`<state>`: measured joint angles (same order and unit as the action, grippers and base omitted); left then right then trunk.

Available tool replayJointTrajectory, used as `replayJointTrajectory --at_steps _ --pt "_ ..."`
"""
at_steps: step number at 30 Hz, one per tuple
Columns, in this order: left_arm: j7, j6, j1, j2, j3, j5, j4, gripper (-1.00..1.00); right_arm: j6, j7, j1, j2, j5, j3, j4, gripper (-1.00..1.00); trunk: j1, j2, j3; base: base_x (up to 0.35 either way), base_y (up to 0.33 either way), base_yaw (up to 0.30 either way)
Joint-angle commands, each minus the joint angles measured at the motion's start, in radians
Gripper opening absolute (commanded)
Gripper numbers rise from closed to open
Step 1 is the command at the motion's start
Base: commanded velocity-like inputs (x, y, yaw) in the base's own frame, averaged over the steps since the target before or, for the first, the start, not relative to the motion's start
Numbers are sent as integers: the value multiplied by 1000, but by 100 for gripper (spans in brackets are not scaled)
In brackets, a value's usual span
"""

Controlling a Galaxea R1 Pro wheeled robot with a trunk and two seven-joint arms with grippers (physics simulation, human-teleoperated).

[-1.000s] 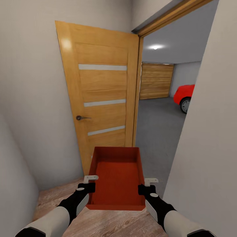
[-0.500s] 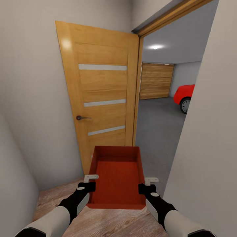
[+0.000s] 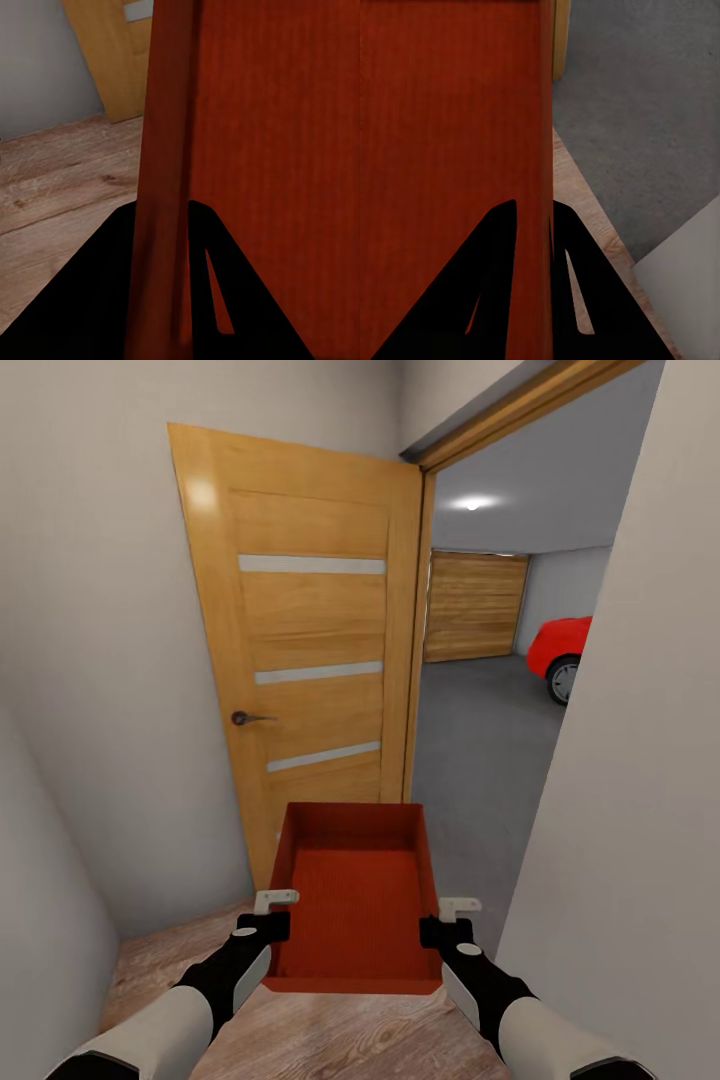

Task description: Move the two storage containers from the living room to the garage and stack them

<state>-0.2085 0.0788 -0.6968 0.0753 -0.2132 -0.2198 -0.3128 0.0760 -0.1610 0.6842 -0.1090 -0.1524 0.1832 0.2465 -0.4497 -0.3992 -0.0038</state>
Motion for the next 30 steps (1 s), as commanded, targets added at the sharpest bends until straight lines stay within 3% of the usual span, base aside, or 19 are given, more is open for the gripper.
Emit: replayJointTrajectory --at_steps 1,17,30 --pt "-8 6 -1 -1 18 5 -5 -100 8 -4 0 3 -12 6 -10 -100 0 -1 0 0 0 0" --pt "-6 9 -1 -2 18 5 -4 -100 3 -3 0 -2 -16 8 -9 -100 0 -1 0 75 76 -6" --pt "-8 6 -1 -1 18 5 -5 -100 2 -5 0 -6 -21 6 -10 -100 0 -1 0 10 9 -253"
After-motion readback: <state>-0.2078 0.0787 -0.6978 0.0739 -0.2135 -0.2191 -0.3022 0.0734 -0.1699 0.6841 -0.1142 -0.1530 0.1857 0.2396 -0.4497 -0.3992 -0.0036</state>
